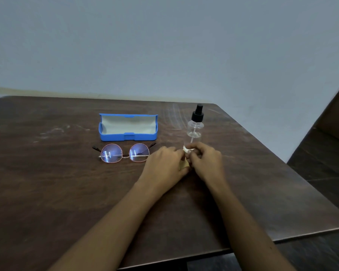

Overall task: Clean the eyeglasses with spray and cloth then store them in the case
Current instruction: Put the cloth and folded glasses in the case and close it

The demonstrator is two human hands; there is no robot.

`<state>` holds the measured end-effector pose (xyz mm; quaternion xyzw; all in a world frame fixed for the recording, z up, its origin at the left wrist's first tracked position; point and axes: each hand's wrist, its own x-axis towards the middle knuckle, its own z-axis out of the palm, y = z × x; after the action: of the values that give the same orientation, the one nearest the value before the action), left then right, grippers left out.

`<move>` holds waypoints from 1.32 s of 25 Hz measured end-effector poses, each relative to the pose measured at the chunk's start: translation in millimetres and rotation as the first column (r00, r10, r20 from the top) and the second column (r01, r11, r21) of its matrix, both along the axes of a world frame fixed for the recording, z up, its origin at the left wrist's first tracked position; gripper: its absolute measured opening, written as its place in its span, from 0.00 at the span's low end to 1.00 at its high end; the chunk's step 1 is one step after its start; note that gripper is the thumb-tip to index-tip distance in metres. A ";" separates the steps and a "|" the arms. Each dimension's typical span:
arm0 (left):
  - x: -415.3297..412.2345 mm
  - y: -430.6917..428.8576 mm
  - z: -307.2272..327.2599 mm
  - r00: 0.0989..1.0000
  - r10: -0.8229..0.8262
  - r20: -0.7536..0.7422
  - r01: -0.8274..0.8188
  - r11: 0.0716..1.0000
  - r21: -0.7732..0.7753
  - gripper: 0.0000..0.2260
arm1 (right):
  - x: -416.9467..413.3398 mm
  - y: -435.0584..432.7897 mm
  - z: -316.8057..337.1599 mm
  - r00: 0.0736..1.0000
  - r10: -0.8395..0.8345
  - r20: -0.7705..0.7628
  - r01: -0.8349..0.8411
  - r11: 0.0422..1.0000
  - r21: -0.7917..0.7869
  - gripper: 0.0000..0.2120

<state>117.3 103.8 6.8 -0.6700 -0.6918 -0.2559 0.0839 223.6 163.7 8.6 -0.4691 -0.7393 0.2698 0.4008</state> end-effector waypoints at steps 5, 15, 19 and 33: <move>-3.9 -3.0 1.4 0.991 0.010 0.135 -0.019 0.997 0.069 0.09 | -0.2 1.9 -1.7 0.997 0.020 -0.080 -0.026 0.997 -0.075 0.12; -15.0 -5.1 12.0 0.638 -0.143 0.757 -0.024 0.978 0.206 0.05 | 0.8 -0.8 -0.9 0.995 0.099 -0.023 -0.101 0.992 -0.070 0.16; -23.7 -8.0 16.9 0.423 -0.161 0.892 -0.064 0.976 0.207 0.09 | -0.4 -1.5 -1.0 0.993 0.116 0.005 -0.116 0.992 -0.052 0.11; -73.1 -21.1 34.0 0.128 -0.052 0.990 -0.196 0.978 0.077 0.10 | -21.0 -13.6 14.3 0.849 0.117 -0.514 -0.244 0.952 -0.185 0.07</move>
<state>44.2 82.7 40.7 -0.2895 -0.5787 -0.6931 -0.3177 202.7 150.1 22.9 -0.3570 -0.6132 0.5066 0.4897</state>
